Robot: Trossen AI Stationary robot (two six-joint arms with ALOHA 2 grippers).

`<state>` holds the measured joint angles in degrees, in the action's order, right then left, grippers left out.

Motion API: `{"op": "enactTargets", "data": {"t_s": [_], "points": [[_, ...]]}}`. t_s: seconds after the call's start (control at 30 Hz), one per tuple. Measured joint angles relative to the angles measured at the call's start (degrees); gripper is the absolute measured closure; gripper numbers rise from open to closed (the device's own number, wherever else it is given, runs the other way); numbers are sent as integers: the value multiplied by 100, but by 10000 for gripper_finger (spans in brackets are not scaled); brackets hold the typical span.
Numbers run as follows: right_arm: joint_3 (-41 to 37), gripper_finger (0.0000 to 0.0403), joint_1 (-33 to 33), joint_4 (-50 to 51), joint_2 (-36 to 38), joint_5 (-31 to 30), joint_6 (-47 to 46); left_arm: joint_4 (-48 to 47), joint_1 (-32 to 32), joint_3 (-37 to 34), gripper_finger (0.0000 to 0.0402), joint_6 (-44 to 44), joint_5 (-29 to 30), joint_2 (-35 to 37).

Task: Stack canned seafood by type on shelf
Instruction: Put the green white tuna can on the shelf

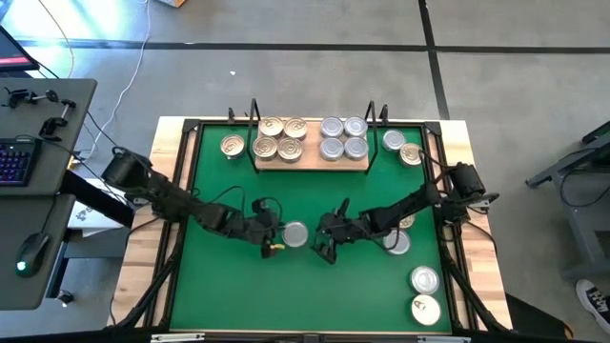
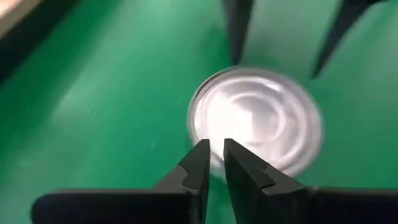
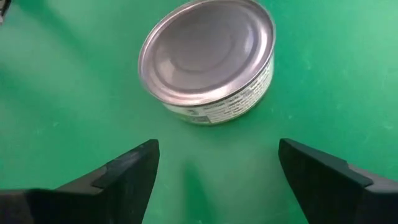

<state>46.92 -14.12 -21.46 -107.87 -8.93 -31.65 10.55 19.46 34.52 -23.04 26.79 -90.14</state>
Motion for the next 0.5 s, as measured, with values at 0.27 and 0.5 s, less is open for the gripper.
{"op": "enactTargets", "data": {"t_s": [0.27,0.5], "points": [[-7,80,-486,836,431,-436,-22,265,-151,24,398,-324,146,-495],[-7,80,-1100,604,719,-1584,1268,349,-151,16,401,-206,141,-571]]}}
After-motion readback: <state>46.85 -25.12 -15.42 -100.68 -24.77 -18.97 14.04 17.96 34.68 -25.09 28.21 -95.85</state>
